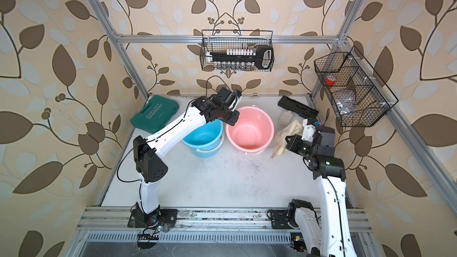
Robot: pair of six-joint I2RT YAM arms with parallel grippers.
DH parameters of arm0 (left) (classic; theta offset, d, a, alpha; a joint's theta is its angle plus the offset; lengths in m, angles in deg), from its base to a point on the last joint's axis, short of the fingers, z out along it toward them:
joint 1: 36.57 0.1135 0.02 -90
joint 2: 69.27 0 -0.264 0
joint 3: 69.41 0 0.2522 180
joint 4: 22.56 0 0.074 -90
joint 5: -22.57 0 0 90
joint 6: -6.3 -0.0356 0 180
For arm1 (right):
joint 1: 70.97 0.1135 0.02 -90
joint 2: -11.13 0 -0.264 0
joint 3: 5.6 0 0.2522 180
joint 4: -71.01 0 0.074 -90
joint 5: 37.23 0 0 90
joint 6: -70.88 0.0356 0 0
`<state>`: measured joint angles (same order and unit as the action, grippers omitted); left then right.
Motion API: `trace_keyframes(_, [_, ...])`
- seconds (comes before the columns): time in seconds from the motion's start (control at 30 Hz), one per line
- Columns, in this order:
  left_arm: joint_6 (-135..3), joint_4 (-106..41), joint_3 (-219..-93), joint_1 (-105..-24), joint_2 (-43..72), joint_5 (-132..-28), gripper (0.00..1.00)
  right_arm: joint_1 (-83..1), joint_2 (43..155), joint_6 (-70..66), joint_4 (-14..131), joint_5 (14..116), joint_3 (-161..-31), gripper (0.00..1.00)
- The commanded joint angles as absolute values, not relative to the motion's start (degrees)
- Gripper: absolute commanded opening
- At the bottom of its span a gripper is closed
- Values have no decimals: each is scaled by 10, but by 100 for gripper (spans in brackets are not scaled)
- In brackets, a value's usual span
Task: Wipe the inside of the bucket with a cloth
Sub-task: Pick up the cleaning item at the center of the board, then wipe the dirt from the inside of the bucket.
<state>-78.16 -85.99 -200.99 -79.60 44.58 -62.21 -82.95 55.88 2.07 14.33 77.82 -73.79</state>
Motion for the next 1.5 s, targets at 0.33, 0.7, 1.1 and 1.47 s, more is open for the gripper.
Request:
trace_keyframes(0.33, [-760, -716, -1943, -875, 399, -463, 0, -766, 551, 3, 175, 992, -807, 0])
trace_keyframes(0.7, [-702, -611, -1814, -884, 328, -430, 0, -649, 635, -39, 172, 818, -796, 0])
trace_keyframes(1.1, [-651, -623, -1770, -884, 293, -429, 0, -491, 746, -56, 187, 542, -804, 0])
trace_keyframes(1.47, [-595, -645, -1710, -884, 243, -455, 0, -480, 810, -81, 251, 499, -783, 0])
